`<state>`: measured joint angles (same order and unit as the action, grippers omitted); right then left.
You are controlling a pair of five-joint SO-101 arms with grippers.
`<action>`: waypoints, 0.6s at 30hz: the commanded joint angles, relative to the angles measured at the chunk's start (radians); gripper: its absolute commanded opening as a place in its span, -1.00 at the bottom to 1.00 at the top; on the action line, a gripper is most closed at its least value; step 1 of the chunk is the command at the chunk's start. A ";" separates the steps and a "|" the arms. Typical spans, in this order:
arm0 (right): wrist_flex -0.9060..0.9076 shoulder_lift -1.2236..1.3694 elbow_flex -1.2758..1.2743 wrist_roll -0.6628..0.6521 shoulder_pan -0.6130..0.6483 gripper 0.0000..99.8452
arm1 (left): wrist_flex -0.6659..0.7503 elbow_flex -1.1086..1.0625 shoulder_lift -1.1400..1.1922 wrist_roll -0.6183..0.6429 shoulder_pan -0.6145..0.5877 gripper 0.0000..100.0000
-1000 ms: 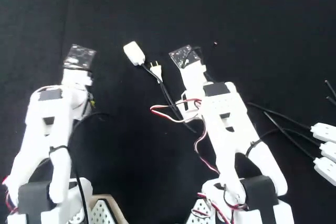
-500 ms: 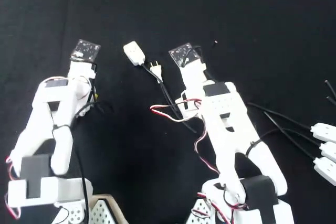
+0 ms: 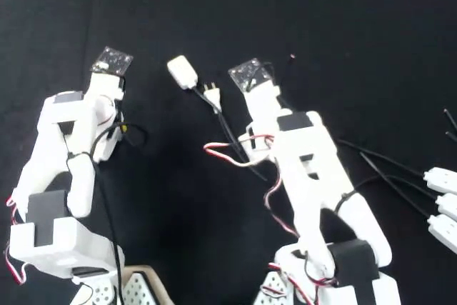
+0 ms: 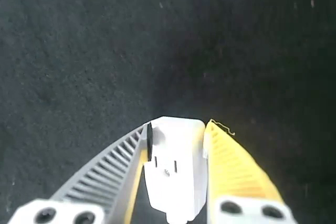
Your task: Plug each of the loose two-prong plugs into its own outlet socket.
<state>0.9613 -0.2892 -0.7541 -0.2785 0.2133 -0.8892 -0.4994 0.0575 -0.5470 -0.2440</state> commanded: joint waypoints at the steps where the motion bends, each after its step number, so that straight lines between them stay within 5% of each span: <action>1: -0.017 -0.001 0.021 -0.008 -0.014 -0.98 | -0.074 0.007 0.008 -0.037 -0.018 -0.63; 18: -0.018 -0.001 0.019 -0.009 -0.014 -0.98 | -0.354 0.251 0.252 -0.157 -0.028 -0.59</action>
<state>0.9613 -0.2892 -0.7541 -0.2785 0.2133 -1.1745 -0.2892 0.2539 -0.6866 -0.2578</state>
